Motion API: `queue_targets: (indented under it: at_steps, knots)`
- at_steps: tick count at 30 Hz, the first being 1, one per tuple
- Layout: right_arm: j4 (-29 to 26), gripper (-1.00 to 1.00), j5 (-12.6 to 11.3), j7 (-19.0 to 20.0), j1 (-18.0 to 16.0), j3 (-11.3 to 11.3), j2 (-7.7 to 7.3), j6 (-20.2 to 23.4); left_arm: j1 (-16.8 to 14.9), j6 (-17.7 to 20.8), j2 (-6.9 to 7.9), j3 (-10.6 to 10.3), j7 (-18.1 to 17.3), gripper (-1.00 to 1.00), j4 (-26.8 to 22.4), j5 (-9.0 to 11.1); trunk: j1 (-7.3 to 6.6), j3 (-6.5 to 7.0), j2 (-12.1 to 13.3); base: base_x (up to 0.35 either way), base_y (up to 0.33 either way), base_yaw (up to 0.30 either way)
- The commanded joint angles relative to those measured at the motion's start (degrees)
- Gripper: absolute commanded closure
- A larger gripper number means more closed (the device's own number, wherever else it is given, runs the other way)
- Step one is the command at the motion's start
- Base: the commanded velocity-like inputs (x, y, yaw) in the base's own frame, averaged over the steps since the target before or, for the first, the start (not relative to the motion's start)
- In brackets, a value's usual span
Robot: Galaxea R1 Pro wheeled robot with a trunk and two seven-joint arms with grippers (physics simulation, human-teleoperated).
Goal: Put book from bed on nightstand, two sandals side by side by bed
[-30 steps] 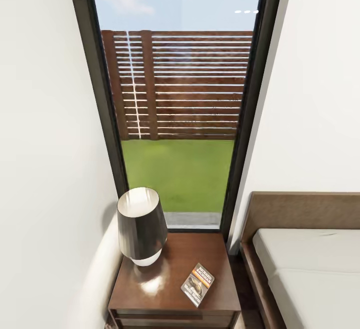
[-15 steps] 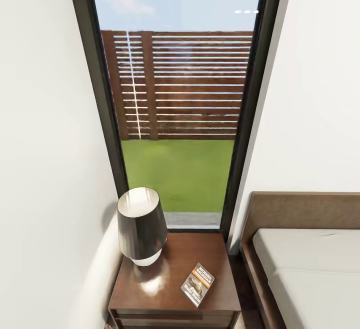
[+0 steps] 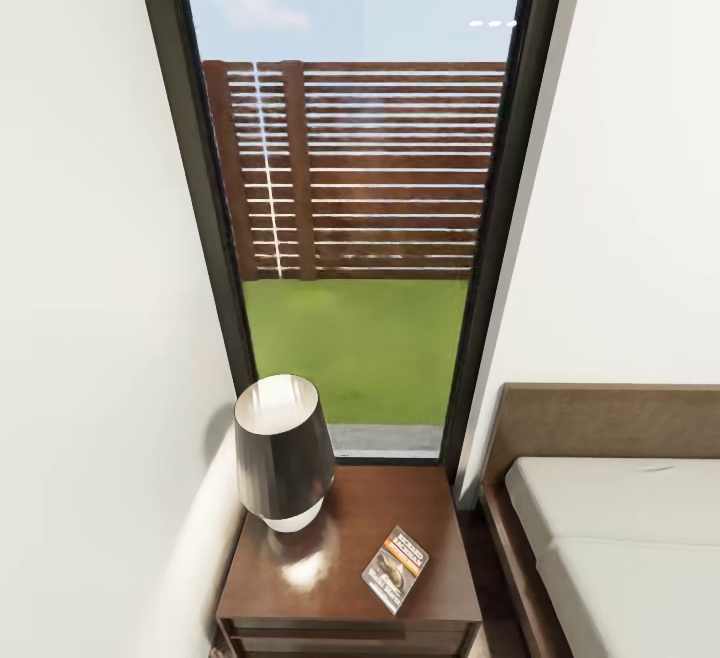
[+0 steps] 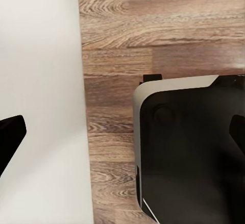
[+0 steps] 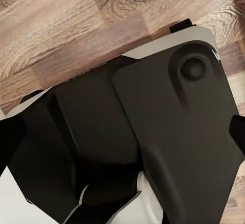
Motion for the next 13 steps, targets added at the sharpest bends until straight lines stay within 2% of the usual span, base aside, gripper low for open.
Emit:
queue_targets:
  at_steps: [1,13]
  knots:
    - [-0.16,-1.00,-0.23,0.13,-0.01,-0.15,0.02,0.38,-0.04,-0.14,0.02,-0.50,0.21,-1.00,-0.01,0.41,0.03,-0.13,-0.12,0.000,0.000,0.000]
    - [-0.16,-1.00,-0.23,0.13,-0.01,-0.15,0.02,0.38,-0.04,-0.14,0.06,-0.50,0.21,-1.00,-0.01,0.40,0.03,-0.13,-0.12,0.000,0.000,0.000]
